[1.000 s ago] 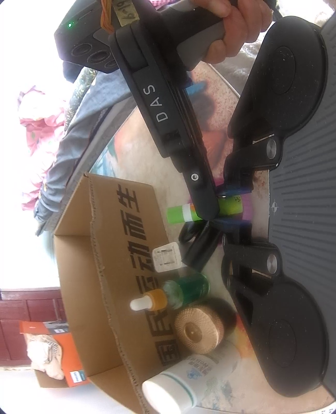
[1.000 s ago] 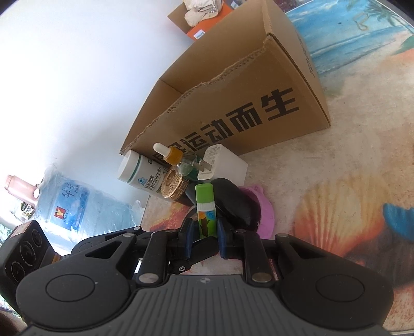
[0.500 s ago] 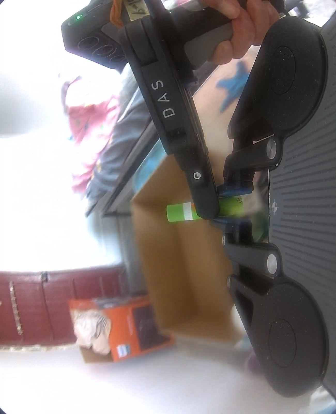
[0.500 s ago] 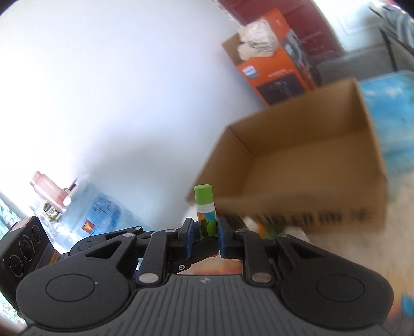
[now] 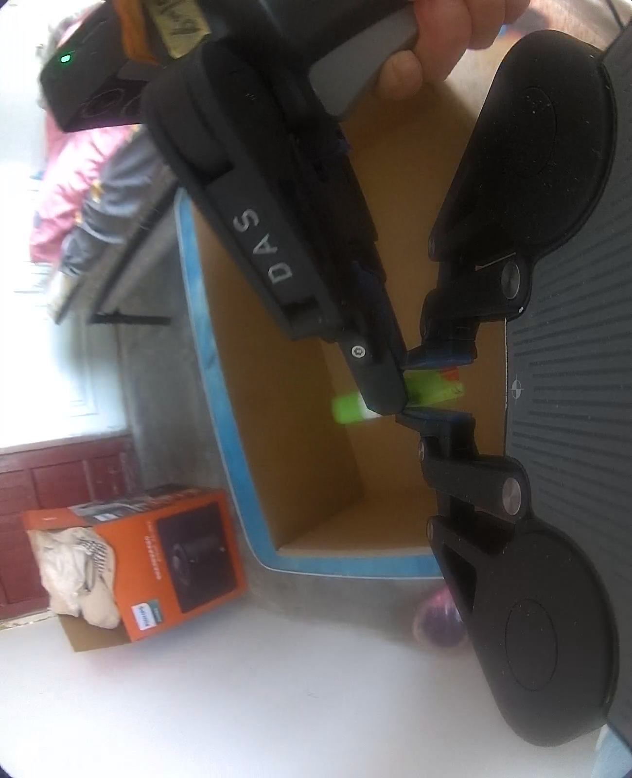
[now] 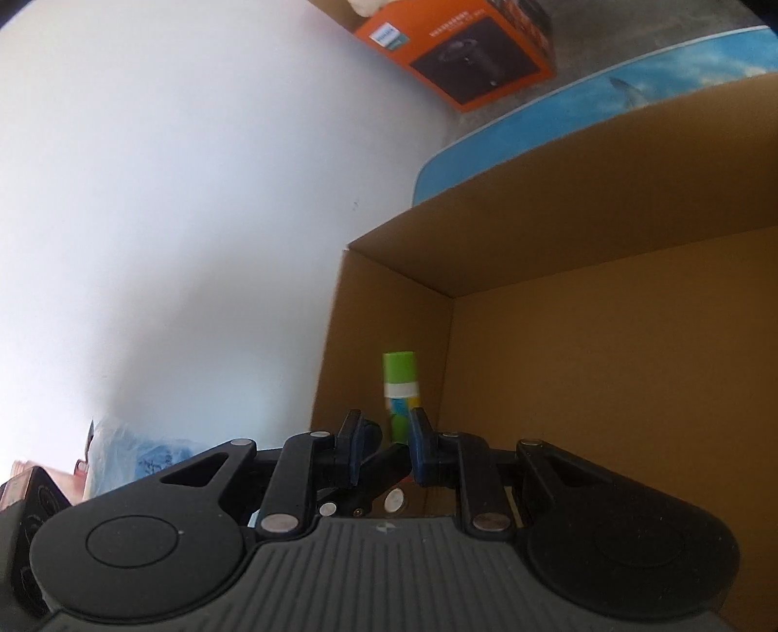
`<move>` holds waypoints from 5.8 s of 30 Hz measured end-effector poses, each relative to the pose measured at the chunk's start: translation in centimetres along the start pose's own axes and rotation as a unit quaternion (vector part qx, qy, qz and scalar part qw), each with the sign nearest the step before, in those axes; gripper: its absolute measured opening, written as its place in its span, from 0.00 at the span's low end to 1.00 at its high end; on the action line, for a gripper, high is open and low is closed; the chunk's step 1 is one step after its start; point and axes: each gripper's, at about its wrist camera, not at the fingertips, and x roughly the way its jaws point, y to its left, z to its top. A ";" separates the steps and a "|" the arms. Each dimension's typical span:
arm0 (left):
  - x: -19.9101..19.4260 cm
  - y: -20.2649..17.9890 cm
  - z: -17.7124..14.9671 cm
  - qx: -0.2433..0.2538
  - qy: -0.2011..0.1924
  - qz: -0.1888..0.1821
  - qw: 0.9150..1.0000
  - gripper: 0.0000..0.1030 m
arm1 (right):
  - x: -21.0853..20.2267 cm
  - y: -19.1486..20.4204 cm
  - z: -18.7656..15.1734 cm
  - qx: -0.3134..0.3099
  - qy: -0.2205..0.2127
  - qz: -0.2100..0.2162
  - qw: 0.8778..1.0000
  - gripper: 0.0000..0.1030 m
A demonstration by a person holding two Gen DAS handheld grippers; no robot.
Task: Organize rigid objects
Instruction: 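Carry the green tube into the cardboard box and open the right gripper, then move the right gripper back to the pink bowl, then grasp the black cylinder in the pink bowl with the right gripper, then lift the black cylinder and carry it over the cardboard box, then lower the black cylinder into the box and open the right gripper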
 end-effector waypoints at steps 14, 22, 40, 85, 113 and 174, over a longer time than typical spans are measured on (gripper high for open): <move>0.8 0.8 0.3 0.008 0.004 0.038 0.999 0.18 | 2.9 -2.0 1.7 0.036 0.021 0.005 0.999 0.20; -6.5 -1.0 -2.1 0.001 -0.048 0.007 0.999 0.36 | -5.3 -0.4 -2.4 -0.009 -0.028 0.020 0.999 0.23; -11.5 -9.1 -15.3 -0.071 -0.097 -0.131 0.984 0.53 | -14.8 -3.1 -22.8 -0.112 -0.146 -0.028 0.982 0.46; -7.0 -12.5 -17.0 -0.036 -0.142 -0.148 0.978 0.20 | -12.2 -4.8 -24.3 -0.107 -0.160 -0.032 0.981 0.34; -7.8 -15.3 -17.0 0.033 -0.154 -0.097 0.983 0.20 | -12.8 -3.5 -26.0 -0.159 -0.191 -0.065 0.967 0.30; -0.7 -1.3 1.5 -0.049 0.020 0.016 0.998 0.34 | -1.2 -2.2 3.4 0.006 -0.033 -0.003 0.999 0.32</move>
